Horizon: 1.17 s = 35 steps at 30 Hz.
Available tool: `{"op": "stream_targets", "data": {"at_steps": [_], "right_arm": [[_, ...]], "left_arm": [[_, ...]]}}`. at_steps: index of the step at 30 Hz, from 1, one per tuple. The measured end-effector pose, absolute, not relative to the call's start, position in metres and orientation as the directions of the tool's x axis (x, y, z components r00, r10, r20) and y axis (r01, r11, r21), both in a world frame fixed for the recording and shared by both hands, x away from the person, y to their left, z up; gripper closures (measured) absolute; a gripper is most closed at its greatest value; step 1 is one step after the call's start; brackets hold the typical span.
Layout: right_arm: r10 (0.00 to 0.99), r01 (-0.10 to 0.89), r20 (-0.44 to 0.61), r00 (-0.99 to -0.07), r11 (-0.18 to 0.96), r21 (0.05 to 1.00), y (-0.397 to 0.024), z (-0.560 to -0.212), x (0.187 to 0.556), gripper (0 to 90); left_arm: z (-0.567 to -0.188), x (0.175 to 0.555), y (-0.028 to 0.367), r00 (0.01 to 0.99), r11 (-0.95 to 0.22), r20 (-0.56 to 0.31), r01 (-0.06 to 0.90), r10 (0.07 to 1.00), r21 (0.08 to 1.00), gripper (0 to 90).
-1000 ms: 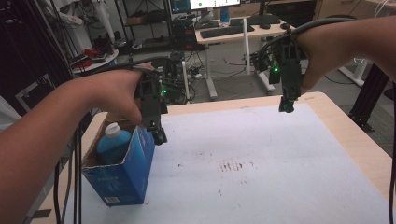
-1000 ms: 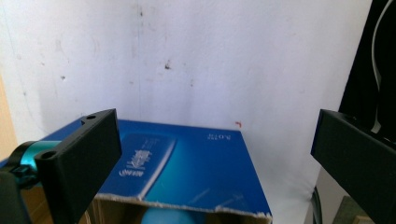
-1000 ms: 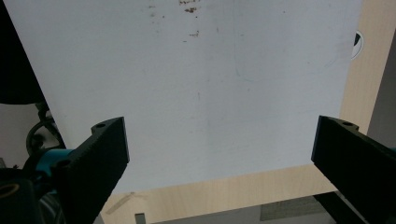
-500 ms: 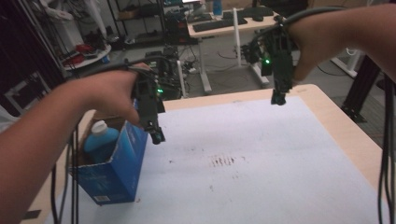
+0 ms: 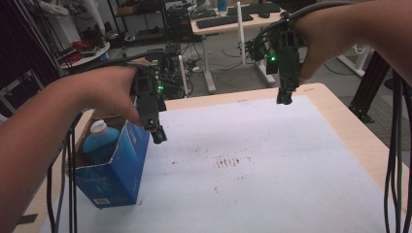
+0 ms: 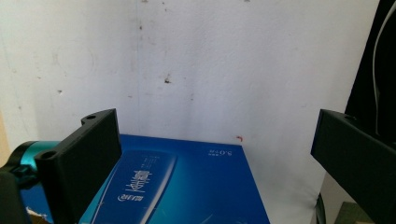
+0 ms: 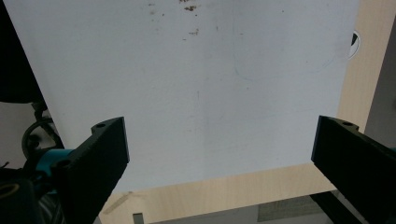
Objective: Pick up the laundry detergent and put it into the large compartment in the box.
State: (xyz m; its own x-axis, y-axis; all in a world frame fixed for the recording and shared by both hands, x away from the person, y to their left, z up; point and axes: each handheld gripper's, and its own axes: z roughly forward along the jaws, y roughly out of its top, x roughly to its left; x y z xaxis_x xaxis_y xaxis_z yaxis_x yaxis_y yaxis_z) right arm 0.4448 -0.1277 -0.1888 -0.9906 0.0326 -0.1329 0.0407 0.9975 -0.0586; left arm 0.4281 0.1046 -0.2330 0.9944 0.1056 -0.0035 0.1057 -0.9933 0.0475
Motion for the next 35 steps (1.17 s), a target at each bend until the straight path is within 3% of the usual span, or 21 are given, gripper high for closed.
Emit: {"op": "stream_targets", "data": {"at_steps": [35], "right_arm": [[0.016, 0.022, -0.118, -0.993, 0.998, -0.053, -0.1327, -0.1939, 0.4463, 3.1]], "left_arm": [[-0.2385, 0.4296, 0.0974, 0.992, -0.992, -0.034, 0.12, 0.119, 0.039, 1.7]]}}
